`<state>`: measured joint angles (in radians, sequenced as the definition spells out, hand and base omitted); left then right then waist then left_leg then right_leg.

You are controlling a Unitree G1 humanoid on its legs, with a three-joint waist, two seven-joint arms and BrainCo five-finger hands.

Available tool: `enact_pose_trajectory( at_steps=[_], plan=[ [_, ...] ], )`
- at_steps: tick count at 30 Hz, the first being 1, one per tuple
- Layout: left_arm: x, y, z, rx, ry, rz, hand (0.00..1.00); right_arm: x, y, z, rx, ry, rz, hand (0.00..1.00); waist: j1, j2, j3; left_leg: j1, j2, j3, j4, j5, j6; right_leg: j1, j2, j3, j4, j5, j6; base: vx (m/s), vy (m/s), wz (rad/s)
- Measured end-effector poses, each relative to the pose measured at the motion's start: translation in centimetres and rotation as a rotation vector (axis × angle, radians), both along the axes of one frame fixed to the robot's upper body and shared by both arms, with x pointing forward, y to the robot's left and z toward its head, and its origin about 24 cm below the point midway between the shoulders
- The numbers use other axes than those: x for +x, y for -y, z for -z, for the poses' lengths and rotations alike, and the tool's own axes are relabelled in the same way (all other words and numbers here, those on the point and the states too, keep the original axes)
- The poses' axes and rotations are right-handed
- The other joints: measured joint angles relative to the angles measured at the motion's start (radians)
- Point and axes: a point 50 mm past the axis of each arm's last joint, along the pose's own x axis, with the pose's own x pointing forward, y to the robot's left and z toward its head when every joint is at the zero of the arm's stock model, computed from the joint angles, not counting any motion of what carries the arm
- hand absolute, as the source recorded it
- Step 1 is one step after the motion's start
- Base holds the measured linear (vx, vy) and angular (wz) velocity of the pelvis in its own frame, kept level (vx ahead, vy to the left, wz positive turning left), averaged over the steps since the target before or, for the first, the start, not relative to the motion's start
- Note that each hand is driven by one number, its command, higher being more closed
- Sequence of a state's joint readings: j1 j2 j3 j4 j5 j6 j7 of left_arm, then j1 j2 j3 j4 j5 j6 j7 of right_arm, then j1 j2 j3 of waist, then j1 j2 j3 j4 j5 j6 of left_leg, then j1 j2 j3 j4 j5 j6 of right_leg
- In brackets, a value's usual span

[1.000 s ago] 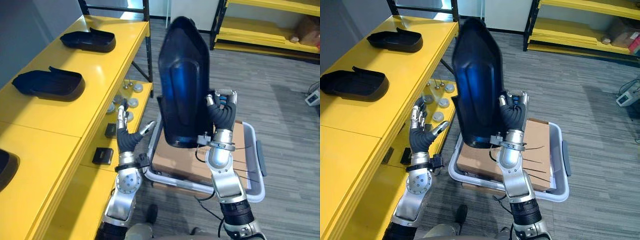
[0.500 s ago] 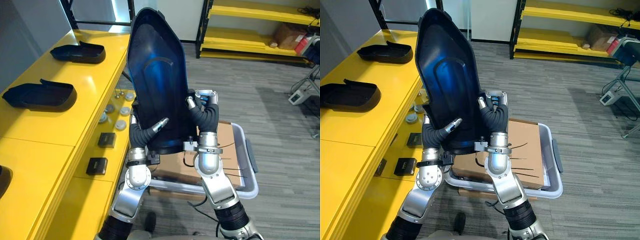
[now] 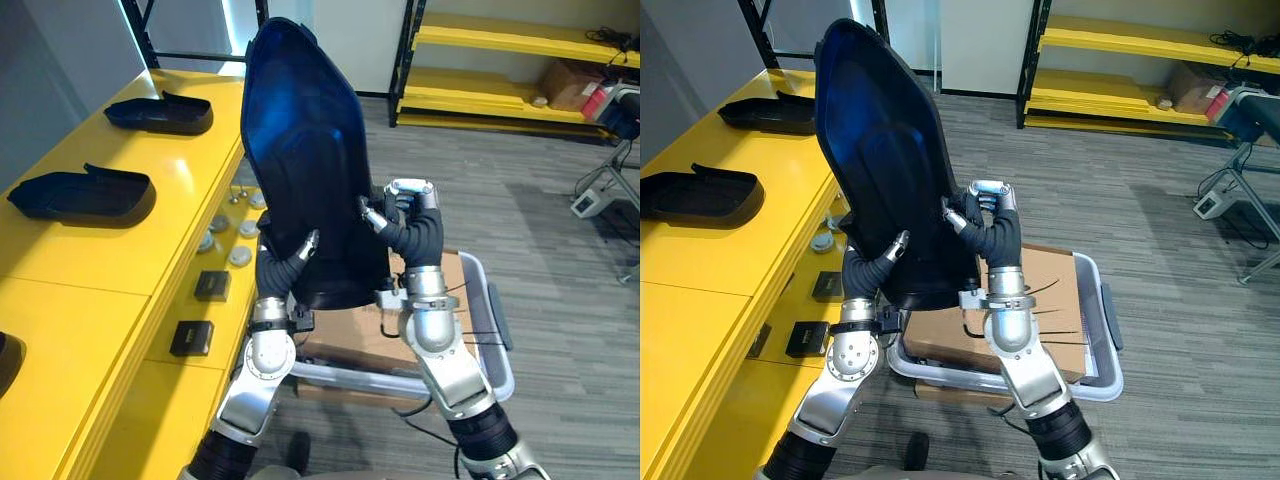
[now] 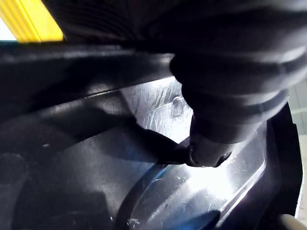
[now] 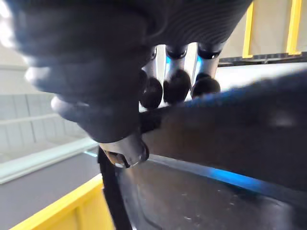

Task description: Walk over and take plastic housings, then place them on the shelf

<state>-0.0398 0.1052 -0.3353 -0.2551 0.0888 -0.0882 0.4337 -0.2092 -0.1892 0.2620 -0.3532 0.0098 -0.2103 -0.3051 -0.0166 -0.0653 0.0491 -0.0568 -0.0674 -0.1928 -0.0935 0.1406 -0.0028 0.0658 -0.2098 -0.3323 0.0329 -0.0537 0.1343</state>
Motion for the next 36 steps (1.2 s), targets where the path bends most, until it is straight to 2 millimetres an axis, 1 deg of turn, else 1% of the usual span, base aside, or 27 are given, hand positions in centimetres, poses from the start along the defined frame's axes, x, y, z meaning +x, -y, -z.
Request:
enact_pose_trajectory(
  at_steps=[2,3,4,6,7,9,10,12,13,15,16,17,18,19,20,21,23,24,26,27,28,29,30,32,33,35,36],
  plan=[
    [-0.2,0.0,-0.5,0.001,0.024,0.019,1.00,-0.6,1.4,0.2,0.018,0.004,-0.010,0.00,-0.006,0.000,0.000,0.002,0.000,0.002,0.000,0.000,0.000,0.000,0.000,0.002,0.001,0.000,0.000,-0.01,0.004,-0.03],
    [-0.3,0.1,-0.5,0.001,0.027,0.021,1.00,-0.6,1.7,0.2,0.036,0.002,-0.021,0.00,-0.011,0.000,0.000,0.002,0.000,0.003,0.000,0.000,0.000,0.000,0.000,0.003,0.002,0.000,0.000,-0.01,0.002,-0.03],
    [-0.4,0.1,-0.4,0.000,0.025,0.027,1.00,-0.7,2.4,0.3,0.061,0.003,-0.023,0.00,-0.023,0.000,0.000,0.003,0.001,0.004,0.000,0.000,0.000,0.000,0.000,0.004,0.002,0.000,0.000,0.00,0.001,-0.03],
    [-0.5,-0.4,0.0,-0.005,0.004,0.014,1.00,-0.8,4.7,0.2,0.144,0.015,0.037,0.00,-0.030,0.001,0.000,0.003,0.002,0.007,-0.001,0.000,0.000,-0.003,0.000,0.006,0.002,0.001,0.001,0.00,0.000,-0.05],
    [-0.8,-1.9,0.3,-0.038,-0.002,-0.056,1.00,-1.2,8.0,0.1,0.271,0.041,0.173,0.00,-0.035,0.001,0.000,0.003,0.003,0.008,-0.001,-0.001,0.000,-0.003,0.001,0.007,0.002,0.001,0.001,0.00,0.000,0.00],
    [-1.2,-4.4,1.0,-0.051,-0.027,-0.174,1.00,-2.5,12.7,0.5,0.427,0.086,0.356,0.00,-0.036,0.002,0.000,0.003,0.004,0.010,-0.001,-0.001,0.000,-0.003,0.001,0.006,0.001,0.000,0.000,0.00,0.000,0.00],
    [-1.7,-6.1,1.3,-0.065,-0.040,-0.250,1.00,-3.6,14.9,1.1,0.480,0.102,0.450,0.00,-0.037,0.003,0.000,0.002,0.005,0.011,-0.001,-0.002,0.000,-0.003,0.002,0.006,-0.001,-0.002,-0.004,0.00,0.000,0.00],
    [-2.4,-7.6,1.7,-0.066,-0.054,-0.315,1.00,-4.7,16.9,3.1,0.537,0.055,0.540,0.00,-0.043,0.003,0.000,0.001,0.008,0.012,-0.001,-0.003,-0.001,-0.004,0.004,0.006,-0.002,-0.003,-0.005,0.00,0.000,0.00],
    [-2.6,-7.7,1.7,-0.067,-0.054,-0.314,1.00,-4.7,17.2,3.8,0.545,0.024,0.557,0.00,-0.047,0.004,0.000,0.000,0.008,0.012,-0.001,-0.003,-0.001,-0.005,0.005,0.006,-0.002,-0.003,-0.005,0.00,0.000,0.00],
    [-3.1,-7.4,1.3,-0.078,-0.033,-0.298,1.00,-4.5,18.1,8.0,0.563,-0.169,0.643,0.00,-0.050,0.006,-0.001,-0.010,0.012,0.017,-0.001,-0.006,-0.006,-0.018,0.006,0.007,-0.002,-0.004,-0.007,0.00,0.001,-0.02],
    [-3.2,-7.1,1.1,-0.082,-0.025,-0.285,1.00,-4.7,18.4,9.3,0.565,-0.230,0.666,0.00,-0.049,0.008,-0.002,-0.014,0.012,0.016,-0.001,-0.006,-0.006,-0.020,0.006,0.006,-0.002,-0.004,-0.008,0.00,0.000,0.00],
    [-3.3,-6.7,0.8,-0.089,-0.011,-0.266,1.00,-4.9,18.7,12.0,0.564,-0.362,0.707,0.00,-0.049,0.013,-0.003,-0.017,0.012,0.015,-0.001,-0.006,-0.005,-0.021,0.008,0.005,-0.002,-0.003,-0.010,0.00,-0.001,0.03],
    [-3.6,-6.6,0.7,-0.094,0.000,-0.260,1.00,-5.3,18.8,14.7,0.563,-0.499,0.739,0.00,-0.049,0.020,-0.008,-0.017,0.012,0.015,-0.001,-0.006,-0.005,-0.021,0.008,0.006,-0.002,-0.002,-0.010,0.00,0.000,0.00],
    [-3.7,-6.6,0.7,-0.095,0.002,-0.257,1.00,-5.6,18.9,15.9,0.557,-0.566,0.752,0.00,-0.049,0.024,-0.010,-0.016,0.012,0.014,-0.001,-0.005,-0.005,-0.020,0.008,0.005,-0.002,-0.002,-0.009,0.00,0.000,0.00],
    [-4.0,-6.6,0.7,-0.095,0.005,-0.249,1.00,-6.5,18.8,18.4,0.545,-0.695,0.770,0.00,-0.050,0.033,-0.013,-0.016,0.013,0.012,-0.001,-0.004,-0.003,-0.020,0.009,0.005,-0.002,0.000,-0.006,0.00,0.000,0.00],
    [-4.1,-6.5,0.7,-0.098,0.007,-0.245,1.00,-7.0,18.7,19.6,0.537,-0.757,0.776,0.00,-0.049,0.037,-0.014,-0.017,0.013,0.010,-0.001,-0.003,-0.001,-0.019,0.010,0.004,-0.002,0.000,-0.006,0.01,-0.004,0.06],
    [-4.5,-6.3,1.0,-0.093,-0.005,-0.225,1.00,-9.0,17.5,24.1,0.493,-1.009,0.751,0.00,-0.048,0.050,-0.017,-0.017,0.017,0.002,-0.001,-0.003,-0.001,-0.016,0.016,-0.001,-0.002,0.000,-0.005,0.00,0.000,0.06],
    [-4.6,-6.3,1.1,-0.094,-0.010,-0.221,1.00,-9.5,17.1,24.9,0.480,-1.064,0.738,0.00,-0.048,0.052,-0.018,-0.017,0.018,0.001,-0.001,-0.003,-0.002,-0.015,0.016,-0.003,-0.002,0.000,-0.006,0.00,0.000,0.06],
    [-4.7,-5.6,1.3,-0.093,-0.023,-0.175,1.00,-11.4,15.7,28.0,0.464,-1.249,0.700,0.00,-0.044,0.056,-0.017,-0.014,0.019,-0.011,-0.001,-0.003,-0.002,0.002,0.019,-0.017,-0.003,-0.002,-0.006,0.01,-0.011,0.16],
    [-4.6,-5.3,1.3,-0.095,-0.023,-0.159,1.00,-11.8,15.2,28.7,0.457,-1.292,0.690,0.00,-0.041,0.056,-0.017,-0.013,0.019,-0.016,-0.001,-0.002,-0.002,0.005,0.019,-0.022,-0.002,-0.003,-0.006,0.00,-0.017,0.21],
    [-4.6,-4.9,1.3,-0.100,-0.027,-0.130,1.00,-12.7,14.2,29.8,0.447,-1.371,0.660,0.00,-0.027,0.055,-0.017,-0.010,0.018,-0.025,-0.001,-0.002,-0.003,0.012,0.019,-0.027,-0.001,-0.005,-0.006,-0.03,-0.008,0.25],
    [-4.7,-4.7,1.4,-0.103,-0.031,-0.117,1.00,-13.5,13.0,30.6,0.442,-1.433,0.631,0.00,-0.022,0.055,-0.017,-0.007,0.015,-0.037,-0.001,-0.003,-0.004,0.022,0.017,-0.044,0.002,-0.010,-0.005,-0.03,-0.010,0.30],
    [-4.8,-4.7,1.5,-0.106,-0.033,-0.117,1.00,-13.7,12.5,30.9,0.442,-1.455,0.613,0.00,-0.023,0.056,-0.016,-0.006,0.013,-0.051,-0.001,-0.005,-0.007,0.024,0.015,-0.053,0.009,-0.015,-0.005,-0.03,-0.014,0.39],
    [-5.3,-4.8,2.1,-0.121,-0.064,-0.125,1.00,-13.8,10.3,31.7,0.407,-1.521,0.529,0.00,-0.018,0.051,-0.012,0.000,0.008,-0.081,-0.001,-0.004,-0.011,0.035,0.009,-0.083,0.044,-0.041,-0.004,-0.04,-0.027,0.46],
    [-5.4,-4.8,2.2,-0.129,-0.074,-0.126,1.00,-13.8,9.8,31.8,0.399,-1.530,0.511,0.00,-0.015,0.050,-0.012,0.000,0.006,-0.092,-0.001,-0.003,-0.012,0.036,0.006,-0.094,0.056,-0.049,-0.002,-0.05,-0.045,0.54],
    [-5.8,-4.8,2.6,-0.147,-0.097,-0.137,1.00,-13.5,8.8,31.8,0.354,-1.541,0.456,0.00,0.008,0.045,0.001,-0.006,-0.005,-0.139,0.001,0.001,-0.016,0.043,-0.006,-0.144,0.107,-0.085,0.000,-0.06,-0.062,0.65],
    [-5.9,-4.8,2.7,-0.154,-0.100,-0.141,1.00,-13.5,8.6,31.8,0.337,-1.543,0.443,0.00,0.013,0.042,0.006,-0.008,-0.009,-0.154,0.007,0.001,-0.017,0.048,-0.010,-0.163,0.119,-0.093,0.000,-0.06,-0.065,0.84]
  ],
)
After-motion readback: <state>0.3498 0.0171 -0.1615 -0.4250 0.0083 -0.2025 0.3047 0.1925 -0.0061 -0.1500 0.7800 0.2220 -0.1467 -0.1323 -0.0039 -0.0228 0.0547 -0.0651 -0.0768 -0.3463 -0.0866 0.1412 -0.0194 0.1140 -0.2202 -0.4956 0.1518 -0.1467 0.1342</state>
